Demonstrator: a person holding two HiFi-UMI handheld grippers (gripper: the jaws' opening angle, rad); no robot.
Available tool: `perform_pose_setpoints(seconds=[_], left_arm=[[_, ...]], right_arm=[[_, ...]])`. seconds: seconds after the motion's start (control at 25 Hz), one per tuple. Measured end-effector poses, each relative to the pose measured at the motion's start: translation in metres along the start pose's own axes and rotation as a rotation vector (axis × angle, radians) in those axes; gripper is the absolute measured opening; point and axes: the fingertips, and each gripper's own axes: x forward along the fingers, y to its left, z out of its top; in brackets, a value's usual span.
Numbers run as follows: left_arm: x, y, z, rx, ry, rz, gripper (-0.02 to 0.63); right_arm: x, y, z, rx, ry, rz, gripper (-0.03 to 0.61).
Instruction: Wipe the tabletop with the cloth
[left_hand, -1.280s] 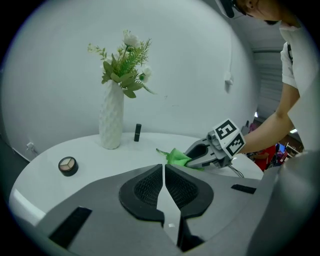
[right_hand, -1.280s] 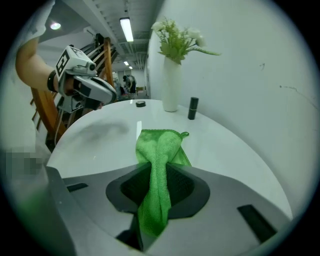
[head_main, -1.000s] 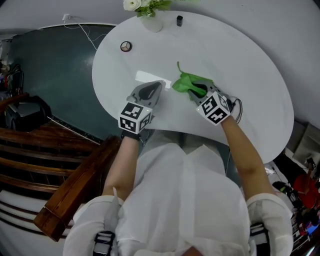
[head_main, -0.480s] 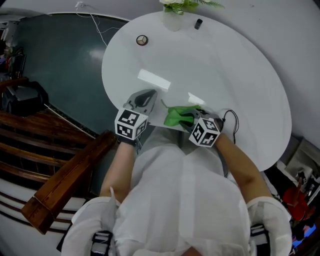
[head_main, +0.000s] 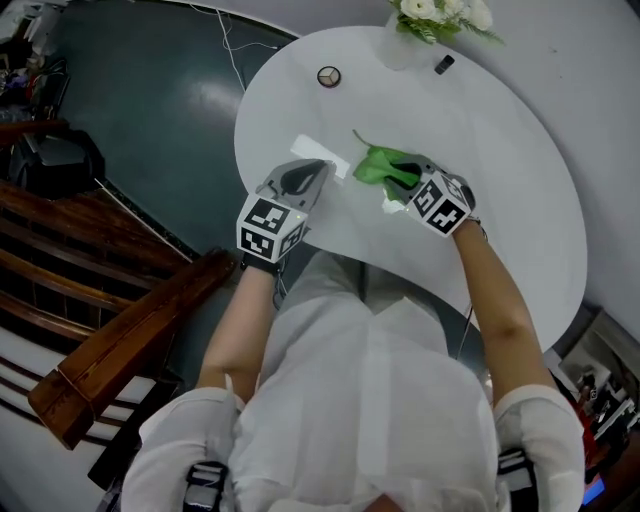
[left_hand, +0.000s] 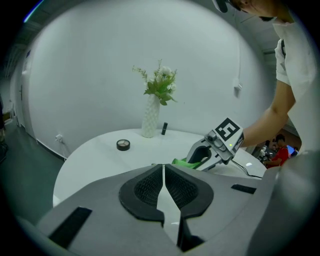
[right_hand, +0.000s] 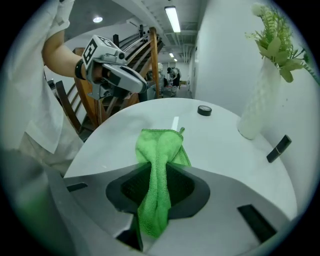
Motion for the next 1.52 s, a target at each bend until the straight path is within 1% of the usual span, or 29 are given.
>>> perform_pose_setpoints(seconds=[0.12, 0.28, 0.4, 0.56, 0.68, 0.76, 0.84, 0.96, 1.04, 1.36, 1.44, 1.52], left_arm=[[0.001, 0.017, 0.009, 0.003, -0.018, 0.020, 0.028], [-0.001, 0.035, 0.019, 0.011, -0.034, 0.038, 0.028], [-0.003, 0.046, 0.022, 0.014, -0.037, 0.046, 0.028], [-0.008, 0.059, 0.020, 0.008, -0.037, 0.062, 0.028], [-0.013, 0.066, 0.017, 0.004, -0.036, 0.071, 0.028], [-0.020, 0.067, 0.013, 0.000, -0.035, 0.075, 0.028], [-0.027, 0.068, 0.006, -0.007, -0.035, 0.080, 0.028], [-0.038, 0.067, -0.006, -0.021, -0.030, 0.088, 0.028], [-0.046, 0.064, -0.014, -0.036, -0.028, 0.091, 0.028], [-0.071, 0.049, -0.047, -0.084, -0.005, 0.095, 0.028], [-0.076, 0.050, -0.051, -0.096, -0.005, 0.104, 0.028], [-0.082, 0.054, -0.054, -0.106, -0.010, 0.117, 0.028]], right_arm=[[0.007, -0.037, 0.008, 0.017, 0.011, -0.045, 0.077], [0.016, -0.080, 0.021, 0.085, 0.014, -0.114, 0.077], [0.020, -0.106, 0.031, 0.114, 0.022, -0.168, 0.077], [0.026, -0.129, 0.040, 0.153, 0.028, -0.225, 0.077], [0.029, -0.130, 0.045, 0.188, 0.017, -0.253, 0.077], [0.030, -0.119, 0.049, 0.200, -0.001, -0.248, 0.077], [0.033, -0.099, 0.053, 0.195, -0.018, -0.222, 0.077], [0.040, -0.058, 0.058, 0.147, -0.024, -0.173, 0.077], [0.045, -0.027, 0.063, 0.091, -0.021, -0.132, 0.077], [0.062, 0.092, 0.080, -0.104, -0.013, 0.097, 0.077], [0.064, 0.116, 0.081, -0.155, -0.013, 0.165, 0.077], [0.068, 0.131, 0.084, -0.198, -0.014, 0.215, 0.077]])
